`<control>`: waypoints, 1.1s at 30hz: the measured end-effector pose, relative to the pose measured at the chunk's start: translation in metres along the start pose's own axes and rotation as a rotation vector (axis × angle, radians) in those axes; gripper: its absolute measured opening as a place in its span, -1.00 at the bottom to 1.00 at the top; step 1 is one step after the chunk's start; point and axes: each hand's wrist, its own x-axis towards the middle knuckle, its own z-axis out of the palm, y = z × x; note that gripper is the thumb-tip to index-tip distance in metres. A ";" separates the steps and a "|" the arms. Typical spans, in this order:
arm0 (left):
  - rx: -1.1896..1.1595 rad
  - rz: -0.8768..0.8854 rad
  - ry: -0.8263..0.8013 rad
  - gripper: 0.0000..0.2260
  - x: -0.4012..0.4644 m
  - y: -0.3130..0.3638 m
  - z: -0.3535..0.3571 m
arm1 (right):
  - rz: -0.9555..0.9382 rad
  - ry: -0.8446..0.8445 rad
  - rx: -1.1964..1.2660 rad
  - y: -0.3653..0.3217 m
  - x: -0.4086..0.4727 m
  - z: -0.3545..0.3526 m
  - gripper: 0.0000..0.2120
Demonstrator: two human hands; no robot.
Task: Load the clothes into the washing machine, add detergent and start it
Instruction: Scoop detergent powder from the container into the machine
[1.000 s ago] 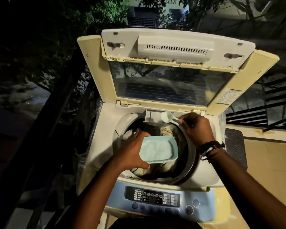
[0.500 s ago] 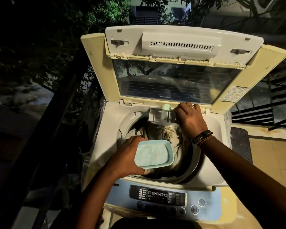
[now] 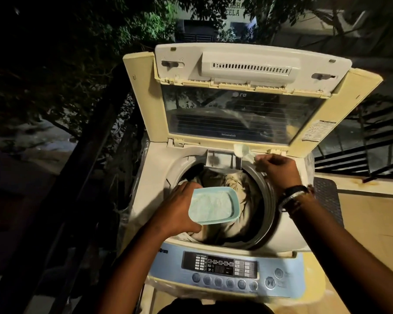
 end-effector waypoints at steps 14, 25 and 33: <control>0.065 0.241 -0.023 -0.19 0.015 0.037 0.023 | -0.570 -0.157 -1.004 0.040 -0.122 -0.004 -0.82; 0.083 0.520 -0.180 -0.17 0.069 0.143 0.069 | -0.535 -0.202 -0.900 0.047 -0.131 -0.147 -0.05; 0.183 0.526 -0.128 -0.02 0.155 0.252 0.182 | -0.415 -0.097 -0.918 0.099 -0.030 -0.278 0.07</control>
